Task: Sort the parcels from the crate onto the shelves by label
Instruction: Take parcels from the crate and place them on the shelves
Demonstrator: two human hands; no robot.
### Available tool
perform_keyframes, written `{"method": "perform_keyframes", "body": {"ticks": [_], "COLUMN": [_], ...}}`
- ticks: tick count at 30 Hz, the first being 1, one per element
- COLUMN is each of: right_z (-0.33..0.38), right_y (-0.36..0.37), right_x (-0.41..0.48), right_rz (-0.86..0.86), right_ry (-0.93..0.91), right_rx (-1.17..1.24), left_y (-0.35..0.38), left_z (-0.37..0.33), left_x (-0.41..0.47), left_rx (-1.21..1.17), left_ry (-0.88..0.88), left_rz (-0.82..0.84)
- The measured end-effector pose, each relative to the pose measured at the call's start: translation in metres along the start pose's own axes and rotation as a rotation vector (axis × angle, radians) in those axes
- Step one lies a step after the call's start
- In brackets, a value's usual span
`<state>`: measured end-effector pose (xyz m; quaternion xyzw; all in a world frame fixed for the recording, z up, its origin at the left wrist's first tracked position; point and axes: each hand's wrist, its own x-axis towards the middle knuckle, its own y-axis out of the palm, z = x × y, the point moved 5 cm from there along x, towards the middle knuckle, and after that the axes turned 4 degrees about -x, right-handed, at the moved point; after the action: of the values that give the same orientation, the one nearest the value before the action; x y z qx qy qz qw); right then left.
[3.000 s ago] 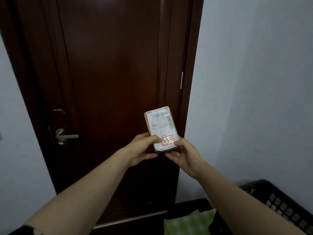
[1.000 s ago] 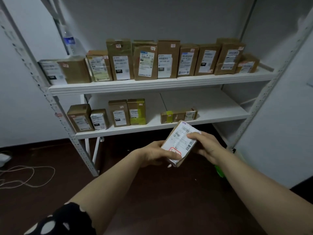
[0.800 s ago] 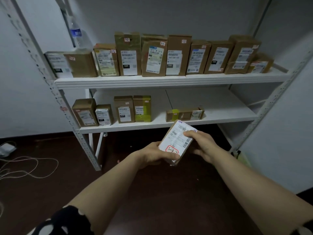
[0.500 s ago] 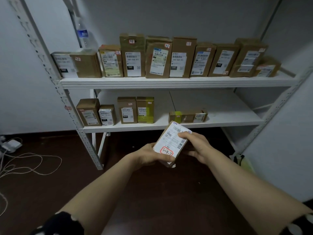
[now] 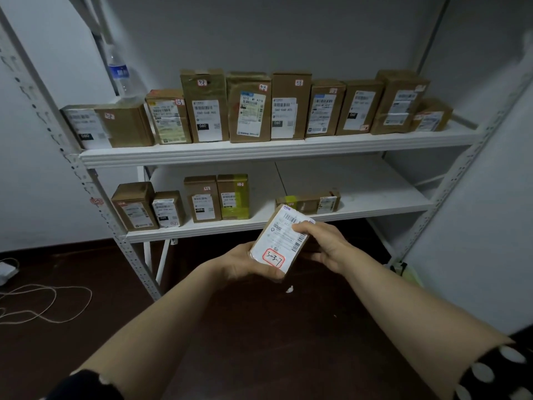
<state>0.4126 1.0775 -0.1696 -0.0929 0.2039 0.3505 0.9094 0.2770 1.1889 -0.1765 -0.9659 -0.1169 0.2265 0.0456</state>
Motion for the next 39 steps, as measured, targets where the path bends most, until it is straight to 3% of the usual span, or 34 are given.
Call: {"method": "perform_keyframes", "body": {"ticks": [12,22,30,39], "right_z": [-0.014,0.011,0.047,0.043], "right_y": [-0.077,-0.22,-0.339,-0.364], "right_x": [0.032,0.133,0.27,0.405], "right_rz": [-0.189,-0.313,-0.149,0.037], "right_ry": [0.016,-0.024,-0.065,-0.094], "right_rx": [-0.135,-0.546,-0.874,-1.073], "left_y": [0.004,0.049,0.081,0.08], "left_z": [-0.005,-0.051,-0.092,-0.107], "left_x": [0.073,0.226,0.364,0.473], "left_rx": [0.265,0.461,0.959,1.102], "left_ry": [-0.136,-0.163,-0.184,-0.205], "left_rz": [-0.04,-0.079,-0.129,-0.138]}}
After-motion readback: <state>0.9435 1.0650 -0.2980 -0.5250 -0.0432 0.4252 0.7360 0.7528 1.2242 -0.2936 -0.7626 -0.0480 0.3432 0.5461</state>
